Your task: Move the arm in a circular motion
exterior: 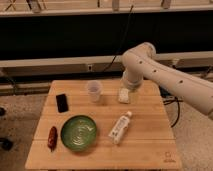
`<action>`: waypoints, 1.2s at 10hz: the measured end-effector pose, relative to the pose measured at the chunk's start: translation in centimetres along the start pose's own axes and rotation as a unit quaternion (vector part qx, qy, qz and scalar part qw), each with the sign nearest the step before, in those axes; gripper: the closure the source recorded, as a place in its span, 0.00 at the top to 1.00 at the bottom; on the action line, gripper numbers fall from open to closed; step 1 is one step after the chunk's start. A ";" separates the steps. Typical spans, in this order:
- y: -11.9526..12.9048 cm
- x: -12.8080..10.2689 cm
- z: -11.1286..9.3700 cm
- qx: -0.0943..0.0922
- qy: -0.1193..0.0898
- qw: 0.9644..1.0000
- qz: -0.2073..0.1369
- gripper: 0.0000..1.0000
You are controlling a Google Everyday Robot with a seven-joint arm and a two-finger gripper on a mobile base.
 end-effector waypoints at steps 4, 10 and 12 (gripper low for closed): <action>0.3 0.5 0.0 -0.003 0.000 1.000 -0.004 0.80; 0.3 -1.2 -0.3 0.001 0.004 1.000 -0.019 0.80; 0.2 -1.0 -0.4 0.002 0.002 1.000 -0.017 0.80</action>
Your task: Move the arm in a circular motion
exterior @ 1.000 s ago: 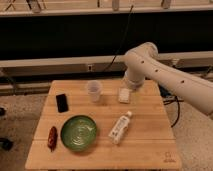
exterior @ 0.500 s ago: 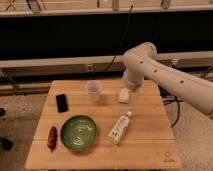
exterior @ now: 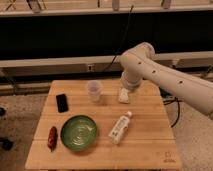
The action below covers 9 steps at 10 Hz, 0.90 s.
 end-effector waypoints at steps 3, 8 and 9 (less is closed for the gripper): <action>0.7 2.5 0.0 -0.002 -0.001 1.000 0.003 0.80; 0.2 0.3 -0.1 0.000 0.001 1.000 -0.010 0.80; 0.4 0.0 -0.1 0.000 0.001 1.000 -0.013 0.80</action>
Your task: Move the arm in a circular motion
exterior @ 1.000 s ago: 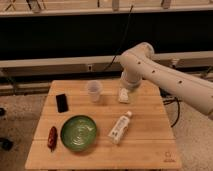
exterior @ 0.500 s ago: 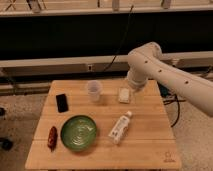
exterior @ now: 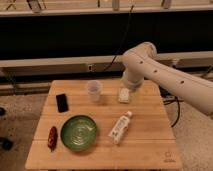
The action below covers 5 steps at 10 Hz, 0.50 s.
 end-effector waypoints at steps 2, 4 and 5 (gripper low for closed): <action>-0.6 0.0 0.0 0.002 0.001 1.000 -0.004 0.80; -0.5 0.2 0.0 0.001 0.002 1.000 -0.003 0.80; -0.4 0.4 0.0 0.001 0.000 1.000 -0.004 0.80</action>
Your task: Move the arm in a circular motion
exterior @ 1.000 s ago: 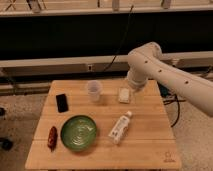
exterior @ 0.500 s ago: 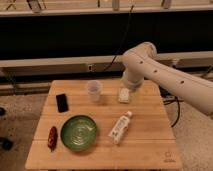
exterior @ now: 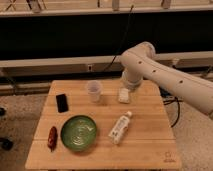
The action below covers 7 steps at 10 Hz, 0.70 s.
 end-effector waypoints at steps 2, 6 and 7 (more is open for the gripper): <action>0.4 1.3 0.1 -0.001 0.000 1.000 0.001 0.80; 0.3 1.3 0.2 -0.002 0.001 1.000 -0.004 0.80; 0.3 0.9 0.1 -0.001 0.002 1.000 -0.007 0.80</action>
